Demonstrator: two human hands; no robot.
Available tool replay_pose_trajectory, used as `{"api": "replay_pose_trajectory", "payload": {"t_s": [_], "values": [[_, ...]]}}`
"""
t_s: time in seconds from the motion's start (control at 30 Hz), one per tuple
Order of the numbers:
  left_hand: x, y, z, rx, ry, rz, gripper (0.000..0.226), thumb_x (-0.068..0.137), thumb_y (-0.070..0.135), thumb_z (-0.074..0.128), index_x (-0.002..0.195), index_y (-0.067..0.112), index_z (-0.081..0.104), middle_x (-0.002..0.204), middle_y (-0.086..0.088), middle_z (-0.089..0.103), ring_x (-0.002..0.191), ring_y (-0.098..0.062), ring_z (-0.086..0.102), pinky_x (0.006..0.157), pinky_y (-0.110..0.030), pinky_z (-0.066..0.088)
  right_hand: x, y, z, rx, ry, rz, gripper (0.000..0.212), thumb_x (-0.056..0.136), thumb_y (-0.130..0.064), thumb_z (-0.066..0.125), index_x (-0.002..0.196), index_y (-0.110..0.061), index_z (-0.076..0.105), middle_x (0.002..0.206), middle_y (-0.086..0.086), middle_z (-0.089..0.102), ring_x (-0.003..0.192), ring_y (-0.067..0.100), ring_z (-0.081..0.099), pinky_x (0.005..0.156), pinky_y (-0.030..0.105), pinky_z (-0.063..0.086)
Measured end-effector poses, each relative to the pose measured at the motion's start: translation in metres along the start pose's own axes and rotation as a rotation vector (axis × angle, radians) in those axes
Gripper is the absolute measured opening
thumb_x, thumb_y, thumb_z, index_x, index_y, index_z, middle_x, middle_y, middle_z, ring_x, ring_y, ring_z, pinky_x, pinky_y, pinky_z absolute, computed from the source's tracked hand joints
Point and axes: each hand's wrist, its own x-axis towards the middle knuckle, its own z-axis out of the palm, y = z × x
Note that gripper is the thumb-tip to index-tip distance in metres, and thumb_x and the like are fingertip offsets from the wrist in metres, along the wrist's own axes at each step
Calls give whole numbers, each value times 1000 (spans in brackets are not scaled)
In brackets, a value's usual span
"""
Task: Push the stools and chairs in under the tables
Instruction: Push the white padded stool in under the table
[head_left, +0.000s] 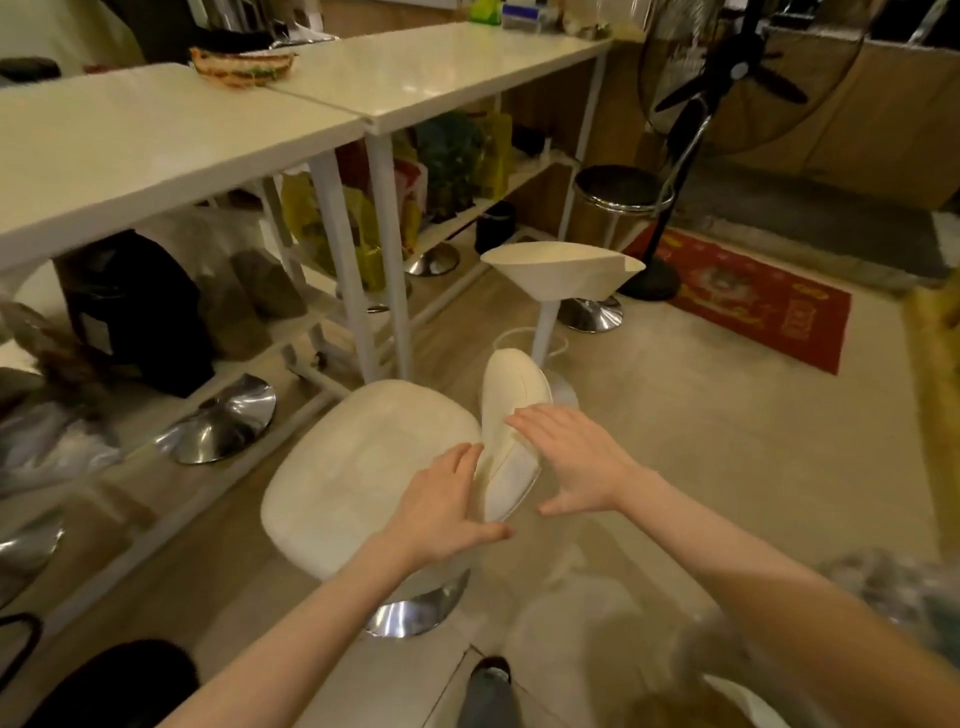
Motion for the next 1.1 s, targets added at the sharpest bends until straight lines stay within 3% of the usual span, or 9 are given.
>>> {"api": "replay_pose_trajectory", "payload": {"t_s": [0.17, 0.3, 0.43, 0.53, 0.63, 0.77, 0.83, 0.97, 1.1], "values": [[25, 2, 23, 1, -33, -109, 113, 62, 74, 53, 147, 11, 15, 154, -9, 21, 138, -21, 22, 110, -33, 24, 31, 32, 13, -66, -107, -171, 108, 55, -48, 80, 143, -9, 31, 147, 14, 37, 134, 29, 33, 110, 41, 24], [40, 9, 31, -12, 27, -177, 107, 68, 69, 62, 146, 12, 15, 153, -5, 23, 136, -18, 27, 106, -31, 29, 50, 50, 18, -73, -189, -265, 110, 58, -49, 78, 146, -11, 23, 152, 11, 28, 139, 26, 24, 113, 39, 14], [45, 19, 42, 23, 47, -247, 104, 68, 69, 60, 146, 14, 17, 150, -3, 28, 131, -18, 34, 101, -31, 34, 69, 67, 26, -110, -237, -410, 109, 59, -52, 77, 146, -11, 24, 150, 10, 32, 139, 25, 24, 113, 38, 10], [46, 25, 58, 84, 91, -323, 99, 69, 67, 59, 145, 16, 21, 143, -2, 39, 121, -20, 45, 93, -33, 40, 80, 77, 31, -120, -267, -554, 103, 61, -50, 77, 143, -10, 29, 144, 11, 40, 135, 26, 30, 113, 38, 12], [47, 28, 68, 124, 148, -400, 90, 65, 62, 65, 136, 14, 38, 117, -7, 61, 97, -27, 60, 76, -37, 49, 91, 85, 34, -133, -269, -711, 92, 61, -47, 77, 134, -6, 40, 134, 13, 49, 127, 30, 39, 110, 39, 19], [48, 38, 74, 209, 223, -474, 80, 56, 60, 60, 119, 14, 45, 89, -7, 68, 73, -28, 65, 60, -34, 53, 103, 93, 46, -112, -252, -849, 83, 53, -41, 81, 120, -2, 50, 118, 15, 57, 112, 34, 50, 102, 43, 34], [48, 42, 74, 236, 248, -508, 78, 57, 62, 49, 116, 11, 51, 92, -7, 69, 75, -28, 65, 62, -34, 53, 105, 94, 53, -78, -227, -875, 78, 51, -36, 82, 115, -3, 53, 111, 14, 59, 103, 34, 54, 94, 44, 41], [48, 41, 75, 254, 206, -519, 81, 50, 51, 74, 117, 11, 50, 97, -9, 68, 80, -28, 65, 66, -34, 53, 107, 97, 62, -42, -145, -900, 69, 47, -28, 82, 108, -6, 57, 99, 11, 63, 85, 31, 59, 76, 39, 46], [49, 36, 73, 250, 201, -508, 79, 56, 53, 72, 119, 18, 40, 93, -6, 68, 75, -27, 65, 65, -35, 53, 114, 100, 67, -43, -85, -934, 63, 42, -30, 82, 97, -9, 59, 87, 7, 62, 73, 26, 58, 67, 35, 46]]}}
